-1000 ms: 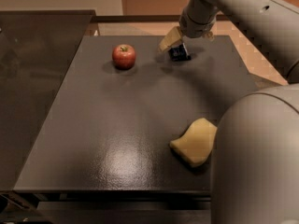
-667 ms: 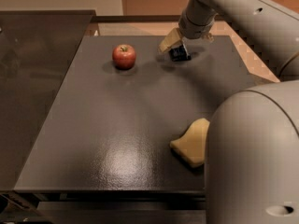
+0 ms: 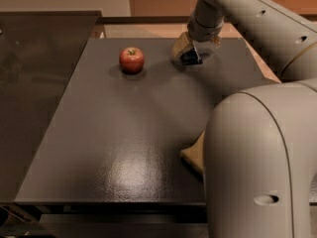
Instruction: Move rxbar blueberry near sponge
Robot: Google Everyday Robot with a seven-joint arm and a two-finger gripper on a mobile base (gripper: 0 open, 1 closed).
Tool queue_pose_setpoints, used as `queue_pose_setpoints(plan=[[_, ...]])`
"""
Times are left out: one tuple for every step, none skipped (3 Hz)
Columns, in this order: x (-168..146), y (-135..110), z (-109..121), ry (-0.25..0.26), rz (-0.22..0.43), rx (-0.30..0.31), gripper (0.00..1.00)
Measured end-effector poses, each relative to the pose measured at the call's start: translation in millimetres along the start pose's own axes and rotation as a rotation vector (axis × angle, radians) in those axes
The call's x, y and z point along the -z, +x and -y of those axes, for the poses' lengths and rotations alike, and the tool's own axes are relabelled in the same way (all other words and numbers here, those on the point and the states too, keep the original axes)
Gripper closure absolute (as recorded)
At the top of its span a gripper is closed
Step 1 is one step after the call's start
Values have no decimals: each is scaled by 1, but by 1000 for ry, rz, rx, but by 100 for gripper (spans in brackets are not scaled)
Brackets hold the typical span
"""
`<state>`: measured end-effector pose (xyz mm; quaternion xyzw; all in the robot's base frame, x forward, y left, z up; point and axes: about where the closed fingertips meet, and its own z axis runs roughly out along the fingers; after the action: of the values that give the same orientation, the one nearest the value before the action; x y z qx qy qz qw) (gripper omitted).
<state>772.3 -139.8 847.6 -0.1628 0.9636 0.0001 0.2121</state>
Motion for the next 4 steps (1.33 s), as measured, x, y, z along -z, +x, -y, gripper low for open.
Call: queue_pose_setpoints(plan=[[-9, 2, 1, 3, -33, 10, 41], [-13, 4, 2, 3, -53, 18, 64], [-12, 3, 2, 3, -53, 18, 89], [-12, 3, 2, 3, -53, 18, 100]])
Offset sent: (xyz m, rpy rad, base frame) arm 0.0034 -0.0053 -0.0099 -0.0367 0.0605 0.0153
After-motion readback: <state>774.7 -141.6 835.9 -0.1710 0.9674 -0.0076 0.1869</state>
